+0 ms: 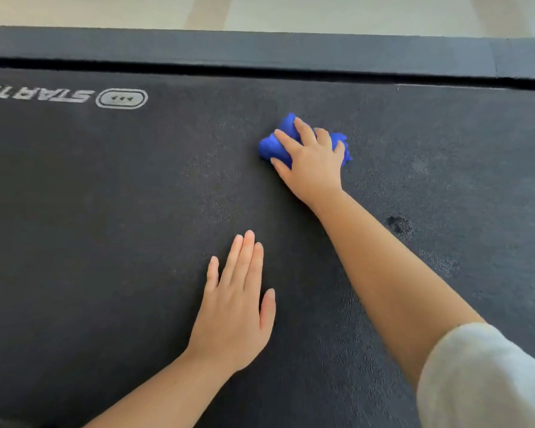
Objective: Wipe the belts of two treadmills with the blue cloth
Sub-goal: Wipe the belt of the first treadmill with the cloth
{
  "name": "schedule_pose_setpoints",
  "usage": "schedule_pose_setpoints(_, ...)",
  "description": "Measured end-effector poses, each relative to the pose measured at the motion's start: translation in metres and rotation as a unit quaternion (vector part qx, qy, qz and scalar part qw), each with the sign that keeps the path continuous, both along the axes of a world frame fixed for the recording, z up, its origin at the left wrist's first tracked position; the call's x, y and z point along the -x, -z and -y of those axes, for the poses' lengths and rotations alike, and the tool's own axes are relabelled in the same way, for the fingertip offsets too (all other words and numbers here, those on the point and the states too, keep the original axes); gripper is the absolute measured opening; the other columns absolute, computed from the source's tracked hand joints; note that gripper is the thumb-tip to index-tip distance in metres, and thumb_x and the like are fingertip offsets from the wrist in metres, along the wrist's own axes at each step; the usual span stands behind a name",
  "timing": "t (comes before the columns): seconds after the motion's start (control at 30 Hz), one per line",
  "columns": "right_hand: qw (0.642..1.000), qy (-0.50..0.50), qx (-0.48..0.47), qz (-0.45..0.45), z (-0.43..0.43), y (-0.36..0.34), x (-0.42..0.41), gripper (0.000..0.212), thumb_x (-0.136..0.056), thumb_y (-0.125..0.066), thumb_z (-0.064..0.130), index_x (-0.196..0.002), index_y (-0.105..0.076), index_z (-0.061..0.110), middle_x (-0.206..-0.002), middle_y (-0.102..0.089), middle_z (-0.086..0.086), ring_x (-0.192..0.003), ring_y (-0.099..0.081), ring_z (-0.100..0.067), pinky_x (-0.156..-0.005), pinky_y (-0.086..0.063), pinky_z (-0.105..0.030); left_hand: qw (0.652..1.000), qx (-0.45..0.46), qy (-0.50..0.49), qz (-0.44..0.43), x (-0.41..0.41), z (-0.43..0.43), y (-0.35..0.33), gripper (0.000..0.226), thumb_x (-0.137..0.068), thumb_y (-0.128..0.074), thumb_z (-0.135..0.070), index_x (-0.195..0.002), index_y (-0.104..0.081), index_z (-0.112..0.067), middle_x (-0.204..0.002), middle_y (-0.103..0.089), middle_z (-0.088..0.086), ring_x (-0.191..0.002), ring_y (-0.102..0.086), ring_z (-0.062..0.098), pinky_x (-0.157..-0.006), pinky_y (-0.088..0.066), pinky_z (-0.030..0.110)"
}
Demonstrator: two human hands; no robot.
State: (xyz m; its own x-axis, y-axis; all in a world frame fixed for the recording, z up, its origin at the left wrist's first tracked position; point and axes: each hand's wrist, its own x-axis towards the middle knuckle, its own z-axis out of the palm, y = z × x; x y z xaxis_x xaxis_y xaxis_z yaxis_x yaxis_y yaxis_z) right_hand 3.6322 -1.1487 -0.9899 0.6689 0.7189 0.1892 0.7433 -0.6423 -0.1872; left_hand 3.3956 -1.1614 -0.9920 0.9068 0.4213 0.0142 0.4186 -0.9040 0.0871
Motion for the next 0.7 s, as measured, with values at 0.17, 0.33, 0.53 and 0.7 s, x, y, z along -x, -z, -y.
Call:
schedule_pose_setpoints(0.17, 1.0, -0.004, 0.003, -0.008, 0.0, -0.001, 0.009, 0.048, -0.091, -0.052, 0.042, -0.137, -0.045, 0.028, -0.151, -0.03, -0.006, -0.13, -0.033, -0.034, -0.098, -0.028, -0.056, 1.0, 0.013, -0.004, 0.003, -0.001, -0.001, -0.001, 0.06, -0.09, -0.028, -0.034, -0.139, -0.037, -0.002, -0.15, -0.03, 0.013, -0.138, -0.028, 0.026, -0.102, -0.033, 0.056)
schedule_pose_setpoints(0.33, 0.997, -0.058, -0.048, 0.025, 0.097, 0.004, 0.078, 0.048, -0.081, -0.047, 0.045, -0.121, -0.062, 0.025, -0.134, -0.053, -0.008, -0.115, -0.053, -0.036, -0.087, -0.04, -0.06, 1.0, 0.02, -0.008, 0.022, -0.001, 0.0, 0.001, 0.061, -0.087, -0.031, -0.034, -0.137, -0.04, 0.0, -0.149, -0.031, 0.013, -0.137, -0.026, 0.024, -0.109, -0.028, 0.05)
schedule_pose_setpoints(0.53, 0.999, -0.048, -0.022, -0.007, 0.116, 0.002, 0.087, 0.047, -0.082, -0.047, 0.048, -0.12, -0.064, 0.027, -0.133, -0.054, -0.006, -0.113, -0.055, -0.035, -0.088, -0.041, -0.062, 0.995, 0.079, -0.021, 0.056, -0.02, -0.011, -0.014, 0.053, -0.077, -0.038, -0.031, -0.114, -0.057, 0.001, -0.123, -0.055, 0.018, -0.108, -0.054, 0.036, -0.089, -0.048, 0.044)
schedule_pose_setpoints(0.7, 0.999, -0.028, -0.022, -0.015, 0.117, 0.004, 0.09, 0.047, -0.081, -0.045, 0.049, -0.12, -0.063, 0.029, -0.136, -0.052, -0.004, -0.115, -0.054, -0.034, -0.09, -0.038, -0.063, 0.998, 0.052, -0.028, -0.012, -0.073, -0.057, -0.018, 0.063, -0.096, -0.036, -0.032, -0.145, -0.017, 0.001, -0.154, -0.011, 0.018, -0.142, -0.011, 0.03, -0.113, -0.015, 0.044)
